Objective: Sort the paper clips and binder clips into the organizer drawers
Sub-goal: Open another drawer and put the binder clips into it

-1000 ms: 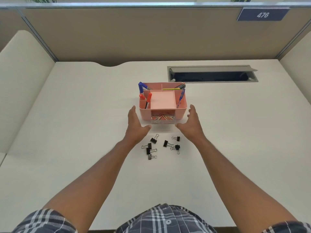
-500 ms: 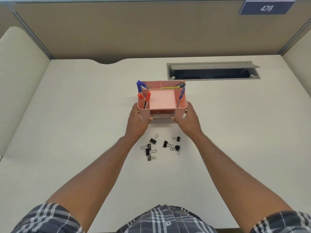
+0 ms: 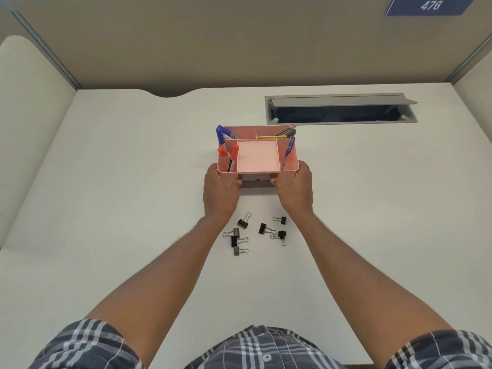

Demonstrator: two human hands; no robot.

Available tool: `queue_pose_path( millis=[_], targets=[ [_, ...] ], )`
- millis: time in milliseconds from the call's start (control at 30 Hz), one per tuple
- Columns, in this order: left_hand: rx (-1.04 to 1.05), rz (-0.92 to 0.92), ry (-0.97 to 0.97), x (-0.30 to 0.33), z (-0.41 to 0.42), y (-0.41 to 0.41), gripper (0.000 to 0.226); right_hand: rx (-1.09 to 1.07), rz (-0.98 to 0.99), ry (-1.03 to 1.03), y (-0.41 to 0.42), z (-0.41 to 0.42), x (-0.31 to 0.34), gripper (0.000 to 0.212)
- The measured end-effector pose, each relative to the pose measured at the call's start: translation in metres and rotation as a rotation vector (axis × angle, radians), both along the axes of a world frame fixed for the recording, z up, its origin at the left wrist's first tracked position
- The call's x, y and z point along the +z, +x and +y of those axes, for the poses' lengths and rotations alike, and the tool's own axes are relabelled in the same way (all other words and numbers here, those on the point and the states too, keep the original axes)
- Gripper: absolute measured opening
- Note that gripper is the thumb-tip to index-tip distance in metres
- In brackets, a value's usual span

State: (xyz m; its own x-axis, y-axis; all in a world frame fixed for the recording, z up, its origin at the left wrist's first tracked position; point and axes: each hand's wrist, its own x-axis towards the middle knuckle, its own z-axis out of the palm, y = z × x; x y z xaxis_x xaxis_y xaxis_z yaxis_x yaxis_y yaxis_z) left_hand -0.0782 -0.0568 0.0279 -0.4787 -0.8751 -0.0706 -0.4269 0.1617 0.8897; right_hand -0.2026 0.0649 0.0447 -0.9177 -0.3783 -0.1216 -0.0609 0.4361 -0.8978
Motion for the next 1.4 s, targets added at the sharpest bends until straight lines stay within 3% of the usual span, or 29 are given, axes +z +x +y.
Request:
queue_pose_path(
  millis=[167,267,367,500,867,1200,1333,1400],
  targets=[
    [0.084,-0.131,0.001,-0.015,0.002,0.006,0.049,-0.087,0.013,0.183,0.016,0.013,-0.018,0.039],
    [0.08,-0.199,-0.019,-0.026,0.01,0.014,0.033,0.214,0.282,0.341,0.035,0.02,-0.03,0.025],
    [0.017,-0.244,-0.05,-0.033,0.019,0.022,0.018,0.446,0.469,0.418,0.043,0.015,-0.035,0.044],
    [-0.039,-0.276,-0.055,-0.036,0.027,0.027,0.02,0.509,0.536,0.481,0.041,0.004,-0.029,0.052],
    [-0.097,-0.252,-0.044,-0.035,0.033,0.034,0.024,0.485,0.491,0.471,0.046,0.01,-0.021,0.039],
    [-0.203,-0.263,-0.103,-0.038,0.043,0.052,0.021,0.511,0.44,0.425,0.058,0.031,-0.025,0.041],
    [-0.311,-0.324,-0.184,-0.038,0.042,0.059,0.03,0.299,0.324,0.347,0.035,0.05,-0.021,0.038],
    [-0.354,-0.358,-0.232,-0.039,0.043,0.06,0.038,0.242,0.276,0.466,0.022,0.063,-0.021,0.038]
  ],
)
